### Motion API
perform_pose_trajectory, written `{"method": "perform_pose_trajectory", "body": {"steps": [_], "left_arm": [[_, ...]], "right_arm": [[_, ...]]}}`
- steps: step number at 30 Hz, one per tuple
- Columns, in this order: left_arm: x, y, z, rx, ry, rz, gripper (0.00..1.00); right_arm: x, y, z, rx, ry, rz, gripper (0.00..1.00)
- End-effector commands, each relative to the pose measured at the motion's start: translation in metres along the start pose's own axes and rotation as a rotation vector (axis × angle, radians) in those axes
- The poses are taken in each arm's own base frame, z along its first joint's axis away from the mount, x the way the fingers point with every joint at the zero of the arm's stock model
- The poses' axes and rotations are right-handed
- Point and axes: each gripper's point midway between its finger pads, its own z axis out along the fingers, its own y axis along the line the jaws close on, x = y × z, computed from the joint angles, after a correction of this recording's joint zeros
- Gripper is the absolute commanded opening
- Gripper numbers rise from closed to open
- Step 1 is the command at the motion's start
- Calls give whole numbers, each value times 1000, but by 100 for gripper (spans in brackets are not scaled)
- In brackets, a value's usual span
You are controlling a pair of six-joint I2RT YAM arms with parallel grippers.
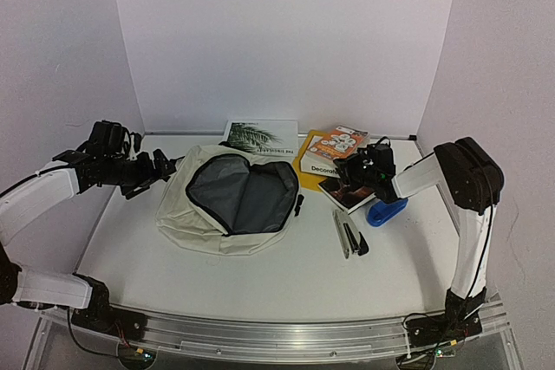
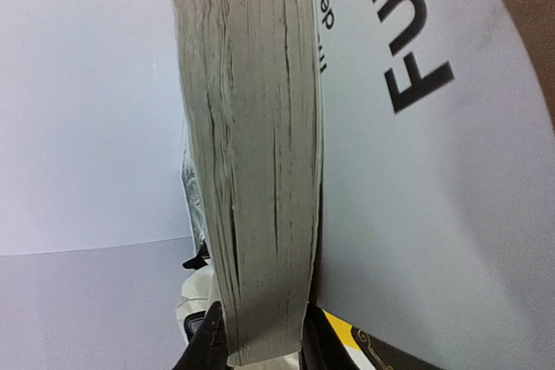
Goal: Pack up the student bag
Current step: Pick up the book from the center of the board.
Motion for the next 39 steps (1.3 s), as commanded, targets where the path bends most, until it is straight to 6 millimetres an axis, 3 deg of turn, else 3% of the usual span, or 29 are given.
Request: {"method": "perform_pose_trajectory", "body": {"steps": [1,5,11,19,23,28,33,39], "left_arm": [[-22,-16,-14,34,-68,30,100],[-24,-19,-14,46,-66,29,100],[-31,-31,-14,98,-78,41,100],[-58,-72,-12,248,-116,78,100],[-62,-99,-6,362,-88,104,100],[-60,-129,2,476,-41,151,100],[-49,-166,1,638,37,224,100],[-33,-201,-8,789,118,335,100]], "right_arm": [[-6,26,3,-97,-6,10,13],[-4,47,-9,-163,5,0,0],[0,99,-40,-279,25,-123,0],[15,155,-91,-315,89,-391,0],[32,172,-110,-298,195,-555,0],[57,194,-148,-339,317,-739,0],[100,210,-198,-431,452,-965,0],[140,236,-256,-634,586,-1058,0]]}}
